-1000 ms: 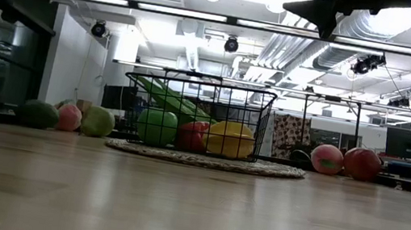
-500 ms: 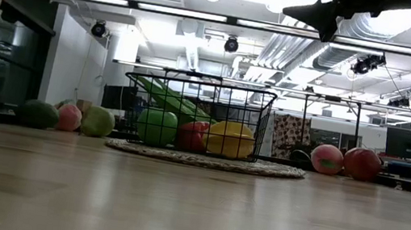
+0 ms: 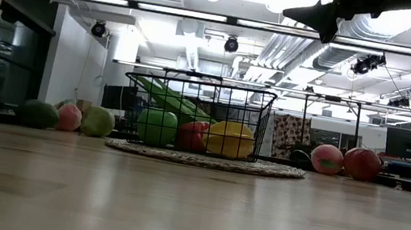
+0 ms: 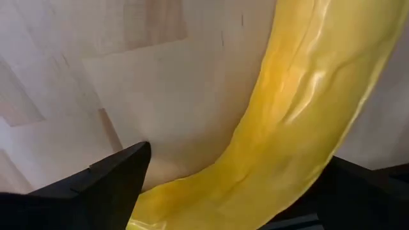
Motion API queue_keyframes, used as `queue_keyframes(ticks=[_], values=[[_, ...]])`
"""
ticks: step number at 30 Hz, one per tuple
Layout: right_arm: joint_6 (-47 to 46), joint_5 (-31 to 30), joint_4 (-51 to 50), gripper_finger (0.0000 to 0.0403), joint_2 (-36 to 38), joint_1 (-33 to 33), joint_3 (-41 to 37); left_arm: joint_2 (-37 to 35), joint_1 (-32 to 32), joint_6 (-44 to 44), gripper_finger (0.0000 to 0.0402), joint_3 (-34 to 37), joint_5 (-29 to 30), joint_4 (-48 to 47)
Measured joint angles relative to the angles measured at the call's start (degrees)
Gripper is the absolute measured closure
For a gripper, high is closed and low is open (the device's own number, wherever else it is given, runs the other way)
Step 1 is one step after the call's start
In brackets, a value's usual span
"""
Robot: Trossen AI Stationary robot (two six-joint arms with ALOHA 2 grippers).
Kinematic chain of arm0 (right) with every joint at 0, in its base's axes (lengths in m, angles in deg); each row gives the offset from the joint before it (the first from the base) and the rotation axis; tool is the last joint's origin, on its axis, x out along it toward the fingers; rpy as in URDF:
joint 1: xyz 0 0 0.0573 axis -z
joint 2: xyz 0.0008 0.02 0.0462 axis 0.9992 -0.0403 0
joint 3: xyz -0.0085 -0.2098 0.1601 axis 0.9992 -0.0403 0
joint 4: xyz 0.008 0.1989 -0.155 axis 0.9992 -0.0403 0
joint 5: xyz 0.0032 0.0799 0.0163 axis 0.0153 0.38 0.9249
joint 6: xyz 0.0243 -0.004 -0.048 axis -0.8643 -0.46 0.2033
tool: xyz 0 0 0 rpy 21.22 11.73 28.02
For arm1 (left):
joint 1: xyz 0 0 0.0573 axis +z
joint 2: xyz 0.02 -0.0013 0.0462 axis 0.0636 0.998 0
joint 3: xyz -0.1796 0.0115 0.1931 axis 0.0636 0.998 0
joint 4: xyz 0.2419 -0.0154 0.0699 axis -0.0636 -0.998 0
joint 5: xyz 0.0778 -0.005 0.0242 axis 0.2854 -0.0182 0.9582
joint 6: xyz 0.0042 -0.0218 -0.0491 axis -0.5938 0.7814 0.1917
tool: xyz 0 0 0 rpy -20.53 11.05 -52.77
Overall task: Build produce basket
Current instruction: Put the banana into the black wire basket
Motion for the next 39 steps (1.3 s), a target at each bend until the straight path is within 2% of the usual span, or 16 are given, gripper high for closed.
queue_keyframes(ticks=[7, 18, 22, 26, 32, 36, 39], values=[[0.00, -0.02, -0.02, 0.0151, 0.00, -0.02, 0.00, 0.11, -0.24, -0.15, 0.0096, 0.13, 2.13, -0.68], [0.00, -0.04, -0.02, 0.0151, 0.00, -0.01, 0.00, -2.07, 0.46, -5.74, 0.0251, 0.46, 5.37, -2.98], [0.00, -0.04, -0.04, 0.0151, 0.00, -0.01, 0.00, -3.86, 0.73, -8.17, 0.0293, 0.43, 5.85, -3.20], [0.01, -0.04, -0.04, 0.0151, 0.00, -0.02, 0.00, -7.32, 2.10, -10.52, 0.0302, 0.42, 1.56, -3.84], [0.02, -0.05, -0.04, 0.0151, 0.00, -0.01, 0.00, -19.17, 7.33, -11.36, 0.0275, 0.15, -4.07, -4.37], [0.02, -0.06, -0.04, 0.0151, 0.00, -0.01, 0.00, -28.97, 14.35, -13.61, 0.0272, -2.80, -1.02, -4.14], [-0.11, -0.06, -0.04, 0.0151, 0.00, 0.01, 0.00, -34.22, 20.98, -17.50, 0.0274, -6.56, 6.82, -3.99]])
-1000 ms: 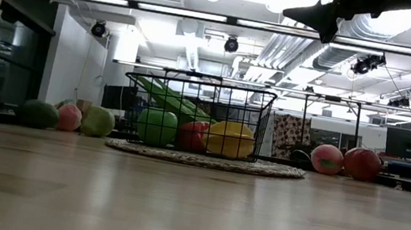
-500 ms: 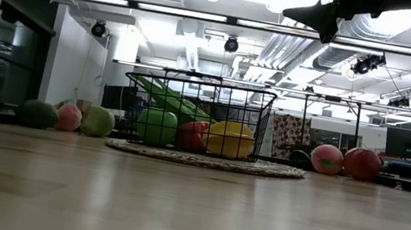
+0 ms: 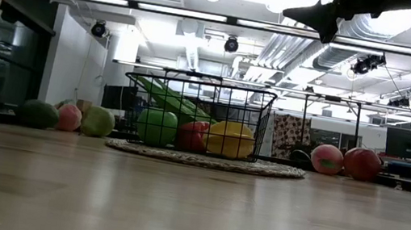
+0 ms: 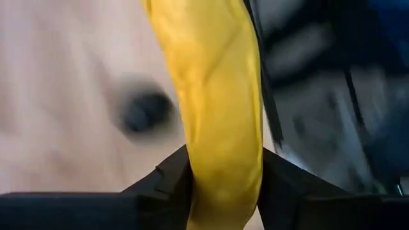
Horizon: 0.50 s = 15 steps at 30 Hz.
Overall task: Build produce basket
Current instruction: Put the banana into the black wire basket
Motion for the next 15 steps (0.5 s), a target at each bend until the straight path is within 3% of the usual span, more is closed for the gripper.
queue_keyframes(ticks=[7, 11, 15], values=[[-0.33, 0.00, 0.00, 0.0151, 0.00, -0.02, 0.00, -6.25, 15.84, -17.64, 0.0278, -6.37, 18.32, 8.98], [-0.33, 0.00, 0.05, 0.0151, 0.00, -0.02, 0.00, -7.88, 24.37, -24.24, 0.0277, -6.38, 21.71, 19.17], [-0.27, 0.00, 0.09, 0.0151, 0.00, -0.02, 0.00, -7.93, 30.74, -28.35, 0.0277, -4.86, 20.82, 28.13]])
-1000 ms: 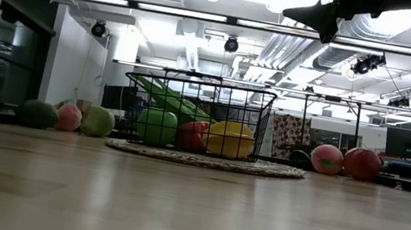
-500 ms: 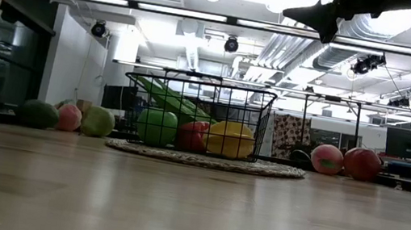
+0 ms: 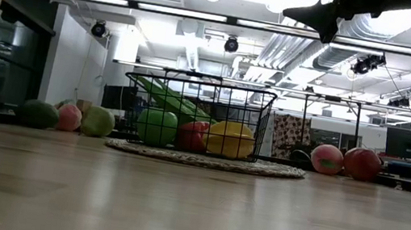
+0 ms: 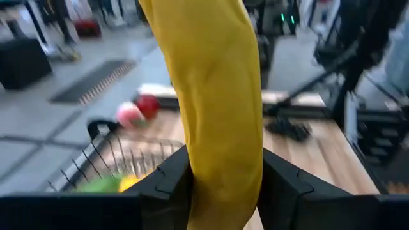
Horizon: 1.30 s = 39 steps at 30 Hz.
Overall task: Build produce basket
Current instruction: Put the banana into the black wire basket
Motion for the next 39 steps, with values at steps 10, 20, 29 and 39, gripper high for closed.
queue_keyframes(ticks=[10, 20, 29, 39], values=[[0.38, 0.00, 0.04, 0.0151, 0.00, 0.00, 0.00, 1.65, 6.84, 7.04, 0.0277, 22.47, -9.47, 34.71], [0.38, 0.01, 0.04, 0.0151, 0.00, 0.00, 0.00, 6.78, 7.05, 10.57, 0.0277, 30.33, -8.23, 54.61], [0.38, 0.02, 0.02, 0.0151, 0.00, 0.00, 0.00, 7.13, 7.03, 10.58, 0.0277, 30.33, -8.20, 54.50], [0.38, 0.02, 0.02, 0.0151, 0.00, 0.00, 0.00, 7.13, 7.03, 10.56, 0.0277, 30.33, -8.09, 54.46]])
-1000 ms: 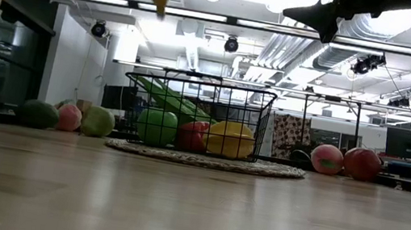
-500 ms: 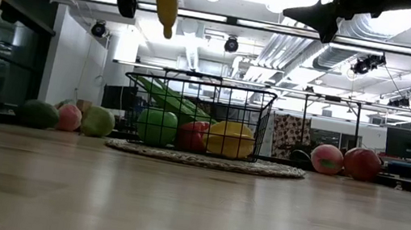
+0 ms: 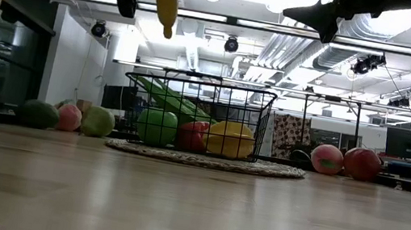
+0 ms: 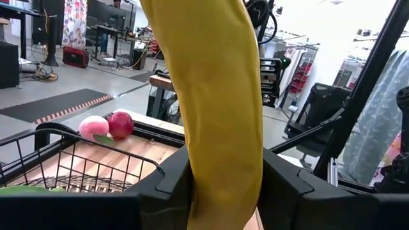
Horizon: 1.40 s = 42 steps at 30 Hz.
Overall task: Build produce basket
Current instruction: Put the banana into the black wire basket
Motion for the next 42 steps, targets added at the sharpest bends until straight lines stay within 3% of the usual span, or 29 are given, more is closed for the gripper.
queue_keyframes(ticks=[4, 8, 12, 17, 24, 34, 42], values=[[0.00, 0.00, 0.02, 0.0151, 0.00, 0.00, 0.00, 0.00, -0.02, -0.88, 0.0277, -0.54, 3.60, -0.77], [0.00, 0.00, 0.00, 0.0151, 0.00, 0.00, 0.00, 0.98, 2.24, -3.55, 0.0277, -6.77, 7.67, -7.71], [-0.33, 0.00, 0.00, 0.0151, 0.00, 0.00, 0.00, 5.31, 8.71, -5.89, 0.0277, -18.69, 2.75, -24.16], [-0.42, 0.00, -0.01, 0.0151, 0.00, 0.00, 0.00, 15.88, 15.90, -11.53, 0.0277, -34.41, -5.91, -42.77], [-0.44, 0.00, -0.04, 0.0151, 0.00, 0.00, 0.00, 30.92, 18.97, -21.12, 0.0277, -48.93, -9.44, -61.02], [-2.14, 0.00, -0.07, 0.0151, 0.00, 0.00, 0.00, 42.48, 18.29, -27.44, 0.0277, -51.45, -8.80, -67.97], [-2.43, 0.00, -0.07, 0.0151, 0.00, 0.00, 0.00, 44.02, 18.29, -28.68, 0.0276, -51.45, -7.66, -68.32]])
